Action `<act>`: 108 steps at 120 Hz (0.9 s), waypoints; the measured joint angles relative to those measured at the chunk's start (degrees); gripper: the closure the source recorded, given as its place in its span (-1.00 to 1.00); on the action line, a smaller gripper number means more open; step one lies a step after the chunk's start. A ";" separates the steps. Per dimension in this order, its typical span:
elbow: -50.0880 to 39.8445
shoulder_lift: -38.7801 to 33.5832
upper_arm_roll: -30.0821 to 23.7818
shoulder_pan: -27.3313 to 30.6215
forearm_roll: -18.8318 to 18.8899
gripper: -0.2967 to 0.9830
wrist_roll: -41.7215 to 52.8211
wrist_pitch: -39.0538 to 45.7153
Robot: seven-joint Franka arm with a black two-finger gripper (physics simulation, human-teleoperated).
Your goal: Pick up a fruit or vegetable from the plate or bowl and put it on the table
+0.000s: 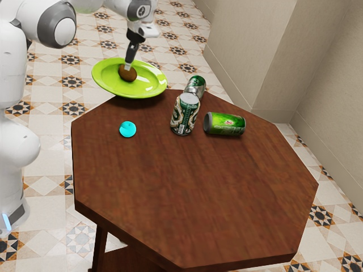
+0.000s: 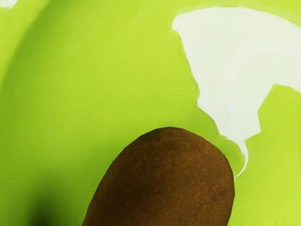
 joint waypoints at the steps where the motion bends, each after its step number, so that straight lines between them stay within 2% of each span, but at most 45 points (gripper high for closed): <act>1: -0.09 -0.03 0.01 -0.01 0.00 -0.54 0.13 0.03; 108: -4.63 -0.85 1.19 -0.30 -0.33 -0.54 7.44 4.27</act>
